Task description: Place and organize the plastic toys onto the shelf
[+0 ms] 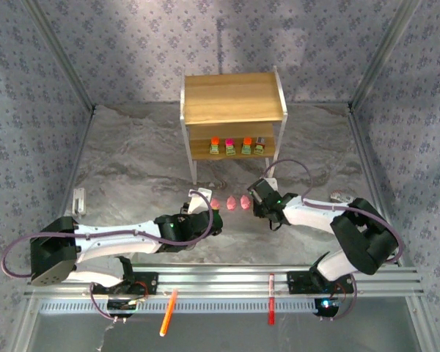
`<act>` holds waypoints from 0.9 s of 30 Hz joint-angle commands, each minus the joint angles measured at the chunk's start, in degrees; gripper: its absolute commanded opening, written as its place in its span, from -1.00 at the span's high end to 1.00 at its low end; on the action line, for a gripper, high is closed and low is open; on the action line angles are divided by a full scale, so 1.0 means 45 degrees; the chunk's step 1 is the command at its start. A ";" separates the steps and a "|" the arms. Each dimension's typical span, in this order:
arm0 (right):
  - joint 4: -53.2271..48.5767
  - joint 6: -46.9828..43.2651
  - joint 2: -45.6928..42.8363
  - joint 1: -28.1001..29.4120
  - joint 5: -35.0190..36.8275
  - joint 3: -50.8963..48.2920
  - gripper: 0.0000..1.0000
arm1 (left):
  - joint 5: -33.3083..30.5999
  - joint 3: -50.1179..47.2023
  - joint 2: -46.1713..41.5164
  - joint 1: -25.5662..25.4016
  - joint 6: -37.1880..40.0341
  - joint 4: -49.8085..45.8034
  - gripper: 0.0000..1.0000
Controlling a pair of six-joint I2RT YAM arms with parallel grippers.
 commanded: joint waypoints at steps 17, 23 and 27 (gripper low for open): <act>-0.0467 -0.0048 -0.0474 0.0374 0.0836 0.0338 0.37 | 0.0041 0.0065 0.0045 -0.0104 -0.0046 0.0190 -0.18; -0.1325 0.0047 -0.1701 0.0541 0.1121 0.0374 0.37 | 0.0197 0.0119 0.0252 -0.0106 0.0079 0.0244 -0.18; -0.2165 0.0077 -0.2794 0.0687 0.1346 0.0450 0.37 | 0.0256 0.0138 0.0408 -0.0102 0.0134 0.0378 -0.18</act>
